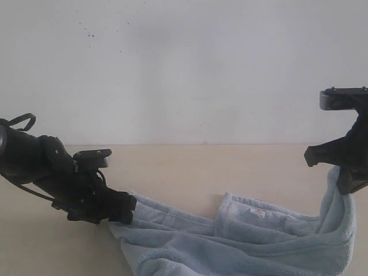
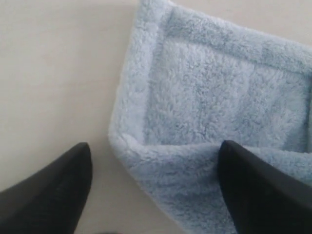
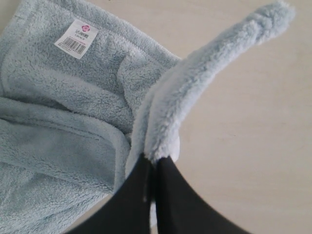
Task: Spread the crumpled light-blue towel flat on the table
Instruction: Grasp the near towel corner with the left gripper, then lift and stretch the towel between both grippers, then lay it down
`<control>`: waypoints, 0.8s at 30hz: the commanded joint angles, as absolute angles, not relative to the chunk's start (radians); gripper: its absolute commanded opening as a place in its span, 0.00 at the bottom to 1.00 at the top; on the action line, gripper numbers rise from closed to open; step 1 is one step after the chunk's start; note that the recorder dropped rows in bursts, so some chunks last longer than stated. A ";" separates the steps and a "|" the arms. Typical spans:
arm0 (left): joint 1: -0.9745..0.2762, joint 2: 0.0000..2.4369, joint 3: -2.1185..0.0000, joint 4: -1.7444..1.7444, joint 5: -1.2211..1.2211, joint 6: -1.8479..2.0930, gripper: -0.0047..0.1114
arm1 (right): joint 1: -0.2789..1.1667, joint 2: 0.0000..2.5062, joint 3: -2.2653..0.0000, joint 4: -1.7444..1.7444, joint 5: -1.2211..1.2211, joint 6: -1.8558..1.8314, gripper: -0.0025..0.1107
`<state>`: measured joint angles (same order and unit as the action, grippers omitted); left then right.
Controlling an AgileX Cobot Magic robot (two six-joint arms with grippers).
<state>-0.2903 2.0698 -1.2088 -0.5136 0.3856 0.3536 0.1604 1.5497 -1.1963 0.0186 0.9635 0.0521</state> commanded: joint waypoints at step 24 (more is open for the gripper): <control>-0.289 1.771 -1.215 -0.557 0.421 0.442 0.07 | 0.159 1.537 -1.195 0.033 0.885 0.015 0.02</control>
<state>-0.2903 1.8614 -1.2152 -0.5605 0.4081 0.4374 0.1604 1.5497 -1.1963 0.0513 0.9251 0.0265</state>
